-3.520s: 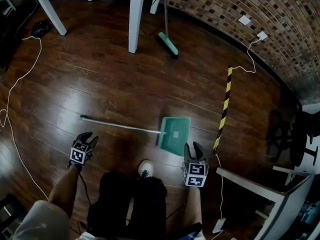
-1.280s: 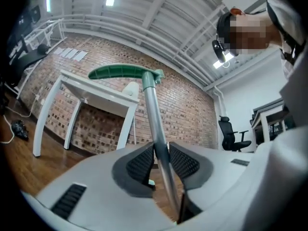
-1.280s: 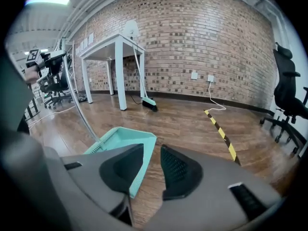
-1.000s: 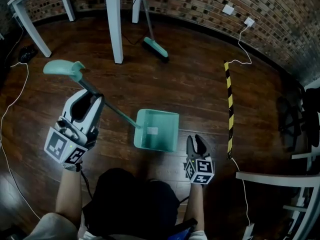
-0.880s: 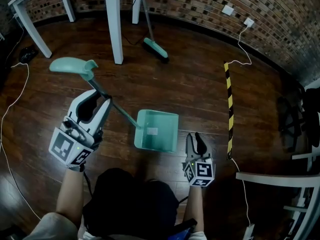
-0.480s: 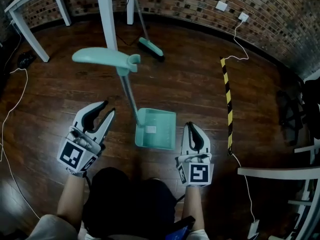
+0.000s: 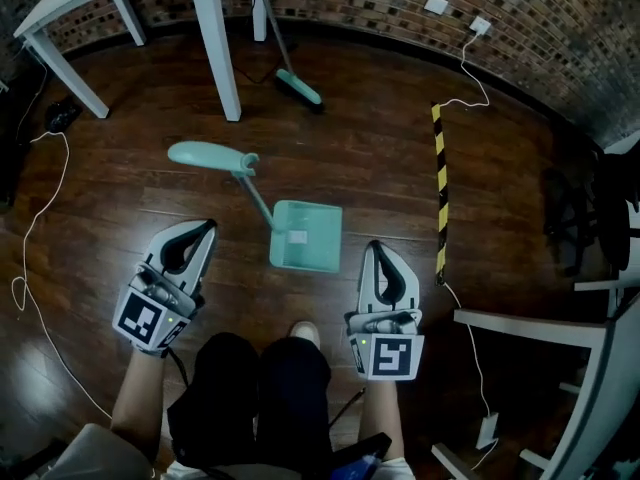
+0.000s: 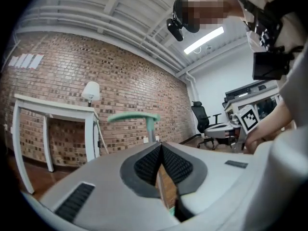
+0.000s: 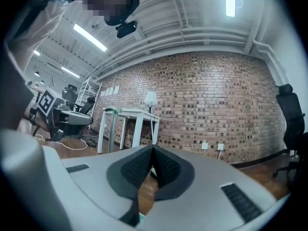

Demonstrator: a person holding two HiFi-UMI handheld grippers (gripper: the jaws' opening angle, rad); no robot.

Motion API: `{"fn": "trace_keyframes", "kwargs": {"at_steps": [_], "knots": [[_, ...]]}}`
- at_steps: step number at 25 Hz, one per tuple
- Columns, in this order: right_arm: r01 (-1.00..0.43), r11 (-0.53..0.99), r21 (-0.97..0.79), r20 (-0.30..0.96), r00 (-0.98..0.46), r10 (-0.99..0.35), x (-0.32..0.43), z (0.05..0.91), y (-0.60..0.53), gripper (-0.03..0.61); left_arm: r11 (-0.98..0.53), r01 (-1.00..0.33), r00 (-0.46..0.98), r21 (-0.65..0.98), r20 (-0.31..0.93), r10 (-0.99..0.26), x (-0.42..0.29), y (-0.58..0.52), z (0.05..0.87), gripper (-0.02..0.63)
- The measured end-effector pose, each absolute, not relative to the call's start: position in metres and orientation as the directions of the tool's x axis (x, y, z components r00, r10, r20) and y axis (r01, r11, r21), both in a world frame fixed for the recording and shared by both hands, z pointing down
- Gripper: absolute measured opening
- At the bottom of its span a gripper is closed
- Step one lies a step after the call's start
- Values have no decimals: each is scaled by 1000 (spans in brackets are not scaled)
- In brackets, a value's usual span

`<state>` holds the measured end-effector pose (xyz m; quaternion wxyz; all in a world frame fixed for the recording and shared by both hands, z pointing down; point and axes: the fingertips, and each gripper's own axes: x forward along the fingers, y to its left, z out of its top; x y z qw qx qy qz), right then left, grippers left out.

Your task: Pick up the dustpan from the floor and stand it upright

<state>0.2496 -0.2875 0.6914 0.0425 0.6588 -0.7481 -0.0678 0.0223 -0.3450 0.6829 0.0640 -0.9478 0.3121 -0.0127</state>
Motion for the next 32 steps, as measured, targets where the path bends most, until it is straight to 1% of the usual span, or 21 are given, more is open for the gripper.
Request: {"fn": "trace_keyframes", "kwargs": {"at_steps": [3,5,7,9,14,15,16,19,24,28,32], "knots": [[-986,71,154,-34,-77,-996,263,590,-264,-8,-773,-628,775,-94,13,-632,12,-339,602,-2],[-990,35,139,-40,-41,-998,272,524,-253,-5,-782,-617,784,-85,15,-621,8,-334,542,-2],[-994,17,111,-51,-23,-998,277,462,-247,22,-793,-600,797,-102,9,-604,5,-330,483,-2],[-998,7,70,-80,-12,-997,277,402,-240,23,-794,-596,800,-122,1,-601,-2,-326,425,-3],[-1000,18,21,-73,-20,-997,249,275,-202,20,-774,-624,780,-111,-23,-626,-34,-291,293,-5],[-1000,18,13,-77,-19,-997,242,255,-196,-6,-769,-629,776,-116,-33,-630,-39,-286,273,-5],[-1000,16,2,-84,-16,-996,235,237,-190,-6,-764,-633,773,-121,-43,-633,-45,-281,255,-5],[-1000,24,-17,-99,-22,-995,209,200,-174,-8,-755,-643,765,-131,-54,-642,-63,-265,222,-5],[-999,34,-1,-132,-33,-991,181,170,-159,-9,-733,-671,741,-107,-70,-668,-80,-246,203,-5],[-1000,23,12,-129,-24,-991,170,163,-145,-9,-755,-648,762,-102,-70,-644,-84,-228,200,-5],[-998,35,59,-121,-42,-992,160,156,-138,-9,-753,-655,756,-73,-87,-649,-91,-221,190,-5]]}}
